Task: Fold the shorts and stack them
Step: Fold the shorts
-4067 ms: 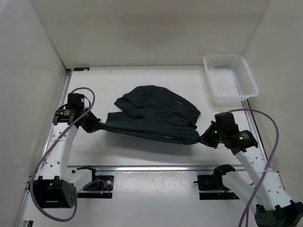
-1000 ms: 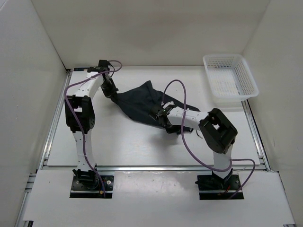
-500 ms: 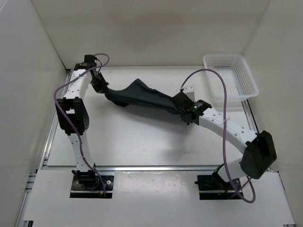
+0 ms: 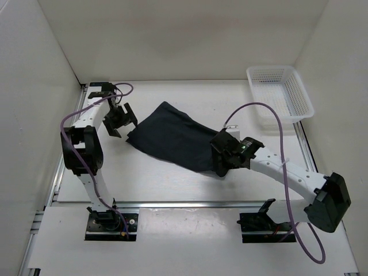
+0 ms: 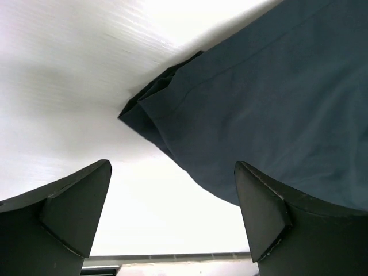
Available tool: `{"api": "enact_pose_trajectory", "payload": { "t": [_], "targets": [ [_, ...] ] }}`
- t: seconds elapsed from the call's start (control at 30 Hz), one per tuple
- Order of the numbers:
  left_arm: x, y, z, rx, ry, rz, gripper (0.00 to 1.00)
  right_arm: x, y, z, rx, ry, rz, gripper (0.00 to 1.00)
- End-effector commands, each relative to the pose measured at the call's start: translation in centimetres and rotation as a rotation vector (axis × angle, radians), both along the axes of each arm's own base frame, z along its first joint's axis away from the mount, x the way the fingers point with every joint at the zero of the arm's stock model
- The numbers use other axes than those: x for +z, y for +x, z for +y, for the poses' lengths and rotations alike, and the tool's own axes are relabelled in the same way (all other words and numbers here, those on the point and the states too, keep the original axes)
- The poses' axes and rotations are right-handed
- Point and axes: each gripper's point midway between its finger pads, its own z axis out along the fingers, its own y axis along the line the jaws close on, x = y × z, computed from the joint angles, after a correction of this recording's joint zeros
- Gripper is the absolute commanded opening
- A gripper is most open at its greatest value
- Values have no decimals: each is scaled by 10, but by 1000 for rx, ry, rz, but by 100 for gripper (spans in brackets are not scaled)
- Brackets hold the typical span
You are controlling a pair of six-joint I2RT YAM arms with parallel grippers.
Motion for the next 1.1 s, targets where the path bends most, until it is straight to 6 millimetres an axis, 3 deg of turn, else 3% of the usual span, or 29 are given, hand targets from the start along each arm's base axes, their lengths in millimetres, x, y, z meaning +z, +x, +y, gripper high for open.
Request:
{"api": "enact_pose_trajectory", "payload": {
  "t": [0.0,0.03,0.07,0.1,0.13,0.17,0.23,0.27,0.33,0.37,0.43,0.5,0.63,0.67,0.73,0.77,0.83,0.93,0.97,1.0,1.03,1.07],
  "targets": [
    [42,4,15,13,44,-121,100,15,2,7,-64,114,14,99],
    [40,-1,18,22,44,-113,100,7,4,-1,-114,135,47,99],
    [35,-1,18,22,44,-110,100,0,-5,9,-128,220,128,99],
    [31,-4,16,18,31,-102,100,1,-1,18,-130,313,135,99],
    [25,-8,10,8,-1,-87,100,-1,6,16,-185,394,155,99],
    [19,-8,8,5,-13,-79,100,-15,-1,14,-214,445,204,99],
    [5,-10,-5,-29,-15,-45,100,-8,10,22,-249,639,223,99],
    [-2,-12,-5,-20,-18,-30,100,-16,7,17,-284,670,244,99],
    [-18,-14,-9,-22,-21,0,100,-18,23,1,-363,732,222,99],
    [-22,-11,-9,-22,-21,-3,100,-25,19,2,-379,786,274,99],
    [-38,-13,-9,-21,-21,31,100,-27,38,-13,-419,871,247,99],
    [-46,-12,-11,-23,-30,45,99,-30,44,-15,-427,892,274,99],
    [-62,-8,-8,-19,-11,80,74,-35,55,-9,-354,824,276,99],
    [-59,-3,-8,-19,-11,65,57,-44,57,-9,-362,809,308,99],
    [-60,0,-8,-19,-11,63,32,-49,60,-6,-361,803,330,99],
    [-57,3,-8,-19,-11,54,11,-51,49,-3,-360,788,370,99],
    [-57,3,-8,-19,-11,54,10,-42,45,-11,-413,744,313,99],
    [-50,5,-4,-5,10,32,10,-38,22,-15,-504,770,309,99],
    [-45,6,-4,-4,10,19,10,-28,18,-13,-575,850,309,99],
    [-44,7,-4,4,8,20,10,-27,13,-8,-606,908,334,99],
    [-41,7,-3,7,16,9,10,-28,-6,4,-612,996,409,99],
    [-40,5,-3,7,16,9,10,-24,-7,10,-690,1065,439,99]
  ]
}}
